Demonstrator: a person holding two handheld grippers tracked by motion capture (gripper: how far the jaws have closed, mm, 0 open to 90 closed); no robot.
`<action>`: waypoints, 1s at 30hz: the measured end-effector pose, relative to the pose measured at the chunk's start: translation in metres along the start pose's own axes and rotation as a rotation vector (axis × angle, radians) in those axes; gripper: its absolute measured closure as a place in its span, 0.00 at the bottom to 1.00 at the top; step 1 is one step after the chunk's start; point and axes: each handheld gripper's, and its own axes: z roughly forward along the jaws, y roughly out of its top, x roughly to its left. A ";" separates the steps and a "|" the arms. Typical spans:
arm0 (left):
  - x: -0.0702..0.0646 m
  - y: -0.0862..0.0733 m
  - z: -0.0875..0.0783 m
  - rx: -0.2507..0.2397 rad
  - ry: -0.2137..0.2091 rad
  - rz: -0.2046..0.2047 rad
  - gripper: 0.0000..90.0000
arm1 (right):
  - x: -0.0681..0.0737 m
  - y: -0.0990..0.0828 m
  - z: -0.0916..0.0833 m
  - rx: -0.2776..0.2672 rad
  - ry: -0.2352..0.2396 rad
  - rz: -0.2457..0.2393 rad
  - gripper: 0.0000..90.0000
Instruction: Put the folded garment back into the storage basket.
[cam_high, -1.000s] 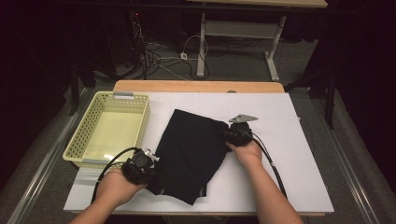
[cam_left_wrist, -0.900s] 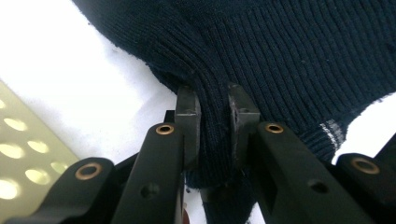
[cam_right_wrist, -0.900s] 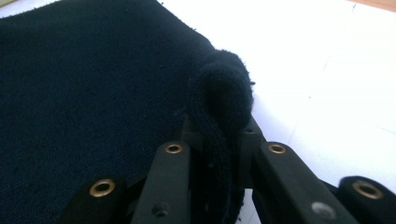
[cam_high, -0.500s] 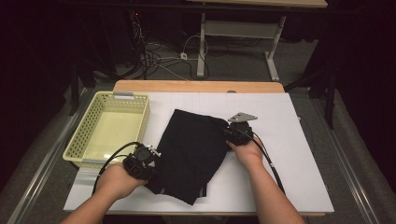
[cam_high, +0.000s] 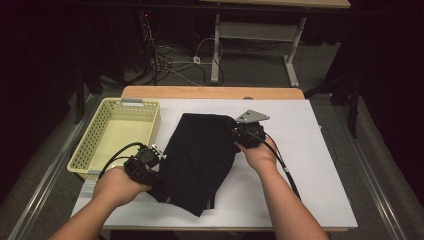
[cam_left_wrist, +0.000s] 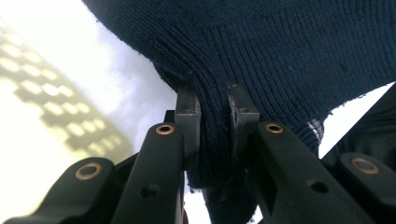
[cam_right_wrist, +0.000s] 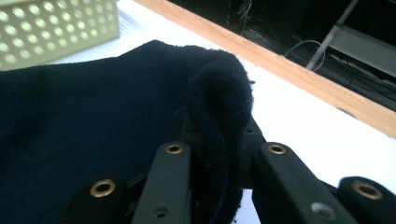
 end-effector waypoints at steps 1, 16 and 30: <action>0.001 -0.001 -0.002 0.004 0.003 -0.004 0.86 | 0.002 0.001 0.001 -0.005 0.003 -0.002 0.90; 0.018 -0.014 -0.006 0.043 0.011 -0.026 0.86 | 0.021 -0.004 0.032 0.012 0.040 0.005 0.89; 0.018 -0.012 -0.006 0.057 0.008 -0.023 0.86 | 0.019 -0.011 0.036 0.029 0.030 0.014 0.89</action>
